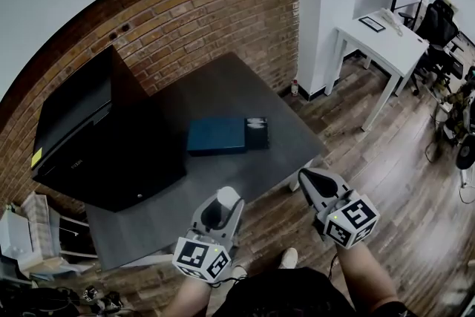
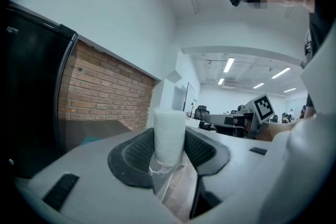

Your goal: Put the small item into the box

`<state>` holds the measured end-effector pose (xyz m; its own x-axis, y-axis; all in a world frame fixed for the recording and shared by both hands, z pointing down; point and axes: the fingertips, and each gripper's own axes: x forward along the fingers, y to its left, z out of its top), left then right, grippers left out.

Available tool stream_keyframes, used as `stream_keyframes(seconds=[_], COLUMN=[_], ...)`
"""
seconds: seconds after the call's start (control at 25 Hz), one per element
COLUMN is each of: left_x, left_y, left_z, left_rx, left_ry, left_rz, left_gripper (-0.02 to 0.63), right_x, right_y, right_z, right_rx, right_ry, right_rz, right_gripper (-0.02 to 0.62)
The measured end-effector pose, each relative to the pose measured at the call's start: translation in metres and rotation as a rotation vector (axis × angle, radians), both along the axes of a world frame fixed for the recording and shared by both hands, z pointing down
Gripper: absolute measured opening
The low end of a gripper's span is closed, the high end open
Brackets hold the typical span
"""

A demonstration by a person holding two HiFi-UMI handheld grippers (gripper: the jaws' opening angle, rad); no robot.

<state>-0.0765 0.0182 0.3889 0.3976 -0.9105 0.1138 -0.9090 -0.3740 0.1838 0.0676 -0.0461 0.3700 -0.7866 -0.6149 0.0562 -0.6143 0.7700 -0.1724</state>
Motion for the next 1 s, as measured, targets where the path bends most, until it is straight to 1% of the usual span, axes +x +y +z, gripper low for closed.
stream_keyframes(seconds=[0.52,0.8,1.0], left_x=[0.031,0.047,0.052], left_y=[-0.016,-0.024,-0.032], left_z=[-0.008,-0.006,-0.004], left_rx=[0.016,0.01,-0.005], left_ry=[-0.04,-0.053,-0.053], left_rz=[-0.06,-0.064,-0.056], left_gripper=[0.196,0.196,0.196], right_x=[0.028,0.043,0.044], right_y=[-0.025,-0.028,-0.032], right_z=[-0.009,-0.004,-0.002], right_rx=[0.021,0.012,0.001], right_ry=[-0.037,-0.041,-0.039], right_rz=[-0.06,-0.065,-0.064], right_gripper=[0.018,0.018,0.018])
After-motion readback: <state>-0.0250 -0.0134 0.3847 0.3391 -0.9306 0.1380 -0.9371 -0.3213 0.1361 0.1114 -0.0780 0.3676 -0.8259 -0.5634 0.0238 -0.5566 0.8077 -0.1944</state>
